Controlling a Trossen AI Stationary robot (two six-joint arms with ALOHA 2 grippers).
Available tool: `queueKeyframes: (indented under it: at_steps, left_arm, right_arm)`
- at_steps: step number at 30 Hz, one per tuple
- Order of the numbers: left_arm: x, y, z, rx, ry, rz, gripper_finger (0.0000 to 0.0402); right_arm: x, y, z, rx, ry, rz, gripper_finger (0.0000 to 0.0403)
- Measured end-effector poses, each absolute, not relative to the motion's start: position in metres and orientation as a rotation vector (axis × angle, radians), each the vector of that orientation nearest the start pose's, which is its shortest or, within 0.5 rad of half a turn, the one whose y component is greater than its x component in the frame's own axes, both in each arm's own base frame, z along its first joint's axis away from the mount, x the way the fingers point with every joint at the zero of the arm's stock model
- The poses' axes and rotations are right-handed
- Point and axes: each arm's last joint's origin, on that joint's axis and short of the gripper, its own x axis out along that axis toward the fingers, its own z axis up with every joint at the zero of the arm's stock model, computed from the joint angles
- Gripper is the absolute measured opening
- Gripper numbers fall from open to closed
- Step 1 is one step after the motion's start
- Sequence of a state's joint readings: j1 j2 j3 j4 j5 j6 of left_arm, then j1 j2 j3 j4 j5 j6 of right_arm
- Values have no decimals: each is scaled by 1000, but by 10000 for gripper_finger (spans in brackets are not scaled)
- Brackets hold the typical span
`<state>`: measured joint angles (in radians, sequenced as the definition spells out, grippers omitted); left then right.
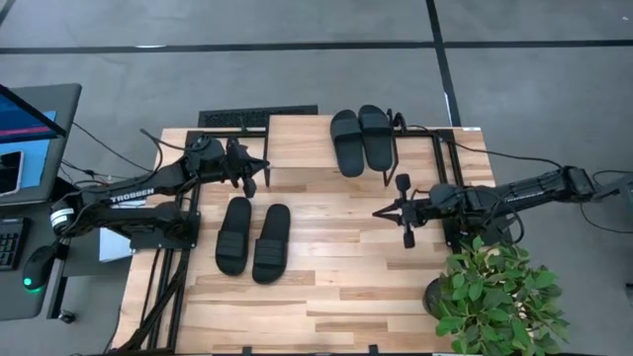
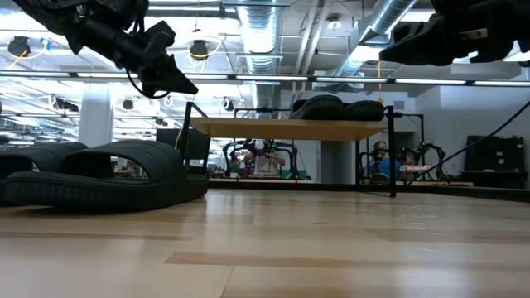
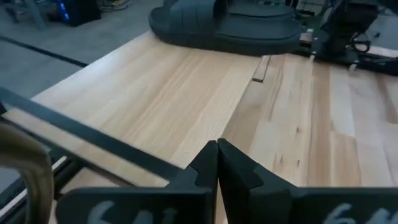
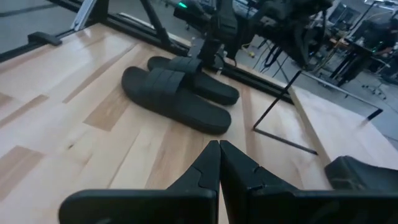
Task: Pick and place slides into the shelf
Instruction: Put the left black slide on the shelf
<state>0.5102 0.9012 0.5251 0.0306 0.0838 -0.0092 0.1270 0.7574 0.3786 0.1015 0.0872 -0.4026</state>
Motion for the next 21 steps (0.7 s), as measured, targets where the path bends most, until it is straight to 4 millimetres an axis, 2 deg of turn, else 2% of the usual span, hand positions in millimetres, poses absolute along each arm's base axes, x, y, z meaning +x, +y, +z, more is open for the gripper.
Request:
queueKeyframes:
  at_steps: [5,9,13,16,21]
  left_arm:
    - [172,94,242,-114,350,431,0]
    - [172,96,243,-134,332,508,0]
    - [168,94,246,-165,418,541,0]
    - [168,85,253,-135,526,558,0]
    - [172,58,276,-32,621,597,0]
  right_arm:
    - [170,16,225,-426,257,73,0]
    - [171,14,224,-423,262,62,0]
    - [170,14,223,-402,276,62,0]
    - [170,14,221,-374,300,61,0]
    - [169,14,219,-367,328,65,0]
